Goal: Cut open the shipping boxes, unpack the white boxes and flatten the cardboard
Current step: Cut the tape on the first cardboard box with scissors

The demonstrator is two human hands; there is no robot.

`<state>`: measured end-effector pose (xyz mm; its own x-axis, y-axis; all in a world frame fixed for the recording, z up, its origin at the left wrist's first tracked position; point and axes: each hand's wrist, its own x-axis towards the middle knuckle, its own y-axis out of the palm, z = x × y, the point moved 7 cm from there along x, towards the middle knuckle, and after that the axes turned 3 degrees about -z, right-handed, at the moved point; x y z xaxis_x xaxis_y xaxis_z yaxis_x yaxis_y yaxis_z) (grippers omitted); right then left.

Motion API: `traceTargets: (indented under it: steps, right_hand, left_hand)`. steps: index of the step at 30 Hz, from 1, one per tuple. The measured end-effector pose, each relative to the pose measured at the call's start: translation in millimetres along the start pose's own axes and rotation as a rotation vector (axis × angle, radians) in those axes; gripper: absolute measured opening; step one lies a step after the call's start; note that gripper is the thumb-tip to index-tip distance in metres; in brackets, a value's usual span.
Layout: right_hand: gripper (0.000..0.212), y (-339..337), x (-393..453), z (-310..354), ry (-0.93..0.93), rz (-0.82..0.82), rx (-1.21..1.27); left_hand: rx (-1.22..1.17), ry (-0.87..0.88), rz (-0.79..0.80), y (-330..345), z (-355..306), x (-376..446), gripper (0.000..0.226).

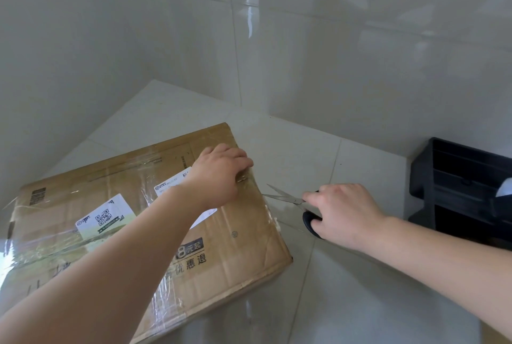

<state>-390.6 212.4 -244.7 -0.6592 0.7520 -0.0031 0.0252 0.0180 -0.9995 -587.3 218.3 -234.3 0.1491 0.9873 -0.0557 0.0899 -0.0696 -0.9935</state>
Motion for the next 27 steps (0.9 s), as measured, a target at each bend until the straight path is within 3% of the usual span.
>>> traceTargets:
  steps: [7, 21, 27]
  right_hand:
    - [0.034, -3, -2, 7, -0.011, 0.01, 0.011]
    - [0.003, -1, 19, 31, -0.065, 0.186, -0.05]
    - [0.007, 1, 22, 28, -0.048, 0.131, -0.033]
  left_hand:
    - [0.004, 0.015, -0.002, 1, 3, 0, 0.064]
    - [-0.103, 0.005, -0.017, 8, 9, -4, 0.068]
    - [-0.142, -0.006, -0.026, 8, 10, -4, 0.069]
